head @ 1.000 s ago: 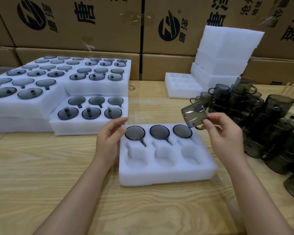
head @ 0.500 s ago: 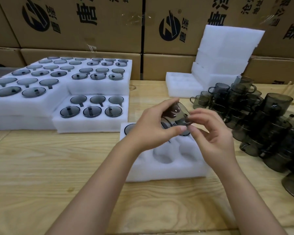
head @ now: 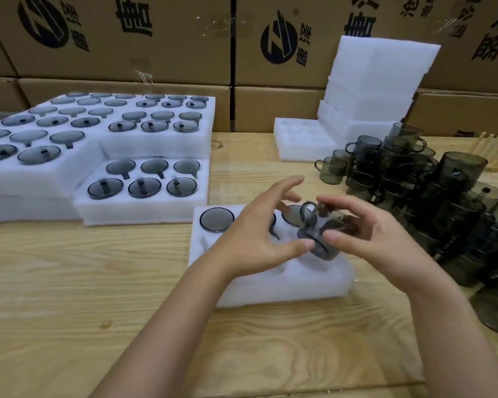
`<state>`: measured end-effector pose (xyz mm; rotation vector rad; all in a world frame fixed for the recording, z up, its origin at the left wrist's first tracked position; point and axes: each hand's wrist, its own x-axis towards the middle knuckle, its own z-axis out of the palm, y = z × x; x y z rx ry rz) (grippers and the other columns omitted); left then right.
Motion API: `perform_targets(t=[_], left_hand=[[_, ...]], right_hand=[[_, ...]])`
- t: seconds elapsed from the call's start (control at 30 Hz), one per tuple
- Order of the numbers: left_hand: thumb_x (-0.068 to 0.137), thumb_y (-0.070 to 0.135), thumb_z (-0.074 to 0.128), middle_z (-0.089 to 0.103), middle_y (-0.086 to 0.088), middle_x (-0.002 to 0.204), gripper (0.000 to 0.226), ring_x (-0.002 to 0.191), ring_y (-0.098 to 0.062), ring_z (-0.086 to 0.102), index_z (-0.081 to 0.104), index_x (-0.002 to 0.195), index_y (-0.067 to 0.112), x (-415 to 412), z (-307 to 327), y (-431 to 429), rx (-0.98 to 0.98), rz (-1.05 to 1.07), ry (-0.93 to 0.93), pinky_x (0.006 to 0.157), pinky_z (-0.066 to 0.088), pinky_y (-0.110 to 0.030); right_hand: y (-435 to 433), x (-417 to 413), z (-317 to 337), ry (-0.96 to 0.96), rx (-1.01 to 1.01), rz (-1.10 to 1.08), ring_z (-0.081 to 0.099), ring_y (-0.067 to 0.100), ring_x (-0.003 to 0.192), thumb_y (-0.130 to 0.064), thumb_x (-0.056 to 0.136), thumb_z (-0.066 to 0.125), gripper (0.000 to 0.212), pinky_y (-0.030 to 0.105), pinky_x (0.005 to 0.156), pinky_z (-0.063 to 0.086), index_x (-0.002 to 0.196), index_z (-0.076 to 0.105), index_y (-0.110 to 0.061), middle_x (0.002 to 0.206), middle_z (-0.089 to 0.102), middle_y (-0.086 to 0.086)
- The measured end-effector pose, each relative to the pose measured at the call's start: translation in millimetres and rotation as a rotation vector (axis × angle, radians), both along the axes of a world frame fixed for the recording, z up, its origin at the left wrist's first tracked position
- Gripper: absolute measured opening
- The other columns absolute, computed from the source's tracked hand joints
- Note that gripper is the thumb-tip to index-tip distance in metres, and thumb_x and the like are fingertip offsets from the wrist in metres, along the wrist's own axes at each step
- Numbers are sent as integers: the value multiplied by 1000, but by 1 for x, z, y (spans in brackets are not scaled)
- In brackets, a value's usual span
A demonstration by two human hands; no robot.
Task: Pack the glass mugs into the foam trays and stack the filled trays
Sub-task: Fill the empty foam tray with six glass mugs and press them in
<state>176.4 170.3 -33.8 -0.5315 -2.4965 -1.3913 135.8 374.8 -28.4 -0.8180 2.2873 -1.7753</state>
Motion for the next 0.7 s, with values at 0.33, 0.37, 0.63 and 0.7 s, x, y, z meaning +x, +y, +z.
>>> perform_targets(t=[0.33,0.37,0.63,0.7], left_hand=[[73,34,68,62,18,122,54,117,4,52,56,126,32,-1,-8,0,-26,-32,-121,104,41,-30],[73,35,69,63,19,121,53,116,5,52,57,125,33,-1,-9,0,-22,-26,-115,103,41,-29],[73,35,74,65,12,116,53,112,-2,55,60,122,23,-5,-14,1,-88,24,-86,98,43,-30],[75,35,76,65,12,115,51,111,-4,56,61,122,23,-6,-15,0,-111,43,-92,97,44,-31]], right_hand=[[4,1,-3,127,210,156,56,16,111,0,78,71,60,28,98,43,123,57,-37,116,60,-8],[2,1,-3,153,225,157,55,14,110,-5,77,73,60,27,98,43,124,57,-39,115,59,-10],[-3,1,-8,217,341,156,50,8,119,-21,73,68,64,26,100,39,127,49,-51,123,53,-21],[-5,1,-8,217,360,132,50,6,118,-25,71,67,60,21,98,39,125,52,-48,122,54,-22]])
